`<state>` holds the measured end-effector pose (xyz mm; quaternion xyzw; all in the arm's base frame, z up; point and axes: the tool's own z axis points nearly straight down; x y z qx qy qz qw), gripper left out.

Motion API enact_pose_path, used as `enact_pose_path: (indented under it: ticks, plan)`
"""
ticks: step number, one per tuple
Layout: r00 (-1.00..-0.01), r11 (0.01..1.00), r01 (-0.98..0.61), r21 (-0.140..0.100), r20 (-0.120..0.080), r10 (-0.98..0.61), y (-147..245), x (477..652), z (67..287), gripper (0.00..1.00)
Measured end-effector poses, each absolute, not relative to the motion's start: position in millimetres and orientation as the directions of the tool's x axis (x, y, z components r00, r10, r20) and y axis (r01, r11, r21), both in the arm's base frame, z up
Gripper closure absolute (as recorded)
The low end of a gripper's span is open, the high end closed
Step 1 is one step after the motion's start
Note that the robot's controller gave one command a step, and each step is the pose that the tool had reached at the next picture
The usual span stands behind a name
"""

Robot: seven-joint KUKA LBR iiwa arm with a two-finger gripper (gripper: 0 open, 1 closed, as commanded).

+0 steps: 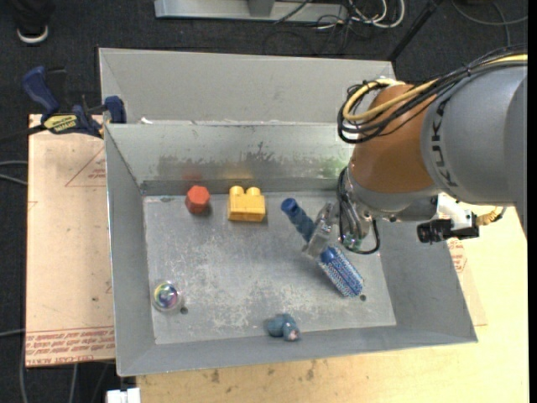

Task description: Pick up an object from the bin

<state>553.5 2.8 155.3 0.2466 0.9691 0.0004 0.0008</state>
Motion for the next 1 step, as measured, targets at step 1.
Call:
enact_pose_path:
  ticks: [1]
  plan:
    - [-0.880,0.880,0.475,0.003,-0.004,0.475,3.3,554.6,194.8,1.00]
